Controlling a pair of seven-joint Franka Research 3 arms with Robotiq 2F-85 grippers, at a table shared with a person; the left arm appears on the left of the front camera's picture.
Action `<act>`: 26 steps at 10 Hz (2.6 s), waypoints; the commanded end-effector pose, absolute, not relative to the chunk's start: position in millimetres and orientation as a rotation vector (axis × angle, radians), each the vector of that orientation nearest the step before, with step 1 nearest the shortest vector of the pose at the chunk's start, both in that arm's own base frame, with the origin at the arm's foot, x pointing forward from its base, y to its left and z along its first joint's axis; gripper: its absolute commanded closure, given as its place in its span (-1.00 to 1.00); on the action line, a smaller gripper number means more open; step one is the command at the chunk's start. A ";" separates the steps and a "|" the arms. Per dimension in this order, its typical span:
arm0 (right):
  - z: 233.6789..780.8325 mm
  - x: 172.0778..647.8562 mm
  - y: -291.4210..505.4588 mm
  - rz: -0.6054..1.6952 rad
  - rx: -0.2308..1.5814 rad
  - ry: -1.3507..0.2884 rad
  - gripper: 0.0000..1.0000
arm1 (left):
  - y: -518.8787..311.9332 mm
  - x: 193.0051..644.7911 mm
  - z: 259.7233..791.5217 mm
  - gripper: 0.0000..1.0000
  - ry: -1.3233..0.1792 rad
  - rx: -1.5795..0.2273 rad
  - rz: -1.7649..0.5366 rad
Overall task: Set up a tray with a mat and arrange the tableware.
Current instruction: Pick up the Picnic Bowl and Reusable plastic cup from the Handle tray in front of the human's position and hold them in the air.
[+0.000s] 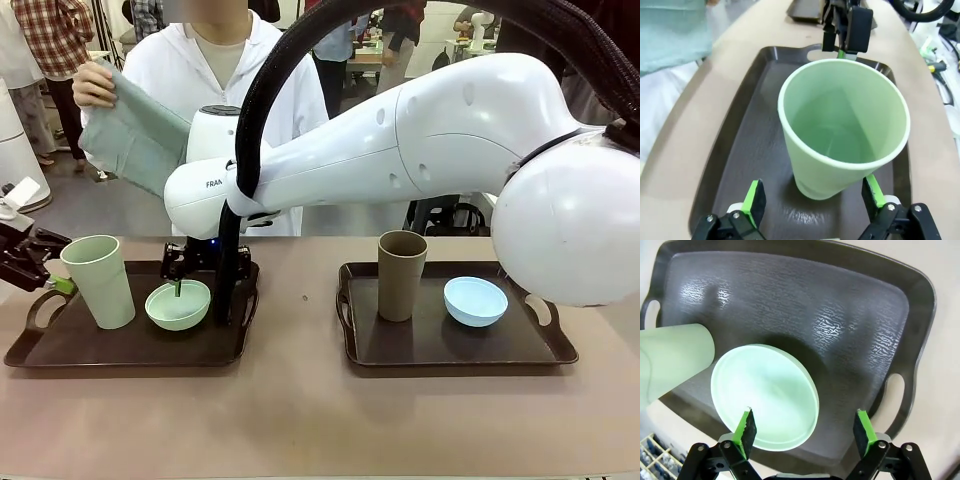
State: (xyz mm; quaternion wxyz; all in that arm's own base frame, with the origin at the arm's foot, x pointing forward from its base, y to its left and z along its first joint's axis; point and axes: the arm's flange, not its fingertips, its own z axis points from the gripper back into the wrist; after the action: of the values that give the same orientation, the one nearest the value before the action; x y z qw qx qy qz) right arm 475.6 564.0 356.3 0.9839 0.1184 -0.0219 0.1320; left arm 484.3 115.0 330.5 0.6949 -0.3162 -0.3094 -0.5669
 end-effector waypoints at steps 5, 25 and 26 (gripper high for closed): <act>351.8 475.9 565.1 0.231 0.250 -0.042 -1.00 | 93.6 496.5 311.8 -1.00 -0.684 -0.755 -1.348; 329.9 485.4 573.1 0.238 0.231 -0.014 1.00 | 87.3 486.9 320.8 1.00 -0.619 -0.791 -1.445; 329.1 484.7 573.4 0.239 0.231 -0.014 1.00 | 86.0 484.6 321.4 0.82 -0.613 -0.789 -1.451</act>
State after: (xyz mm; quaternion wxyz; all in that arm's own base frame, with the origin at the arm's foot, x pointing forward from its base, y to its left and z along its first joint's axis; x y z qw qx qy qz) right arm 484.0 567.4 331.5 0.9855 0.1134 -0.0113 0.1258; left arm 492.9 92.2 316.5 0.6365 -0.3411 -0.2748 -0.6348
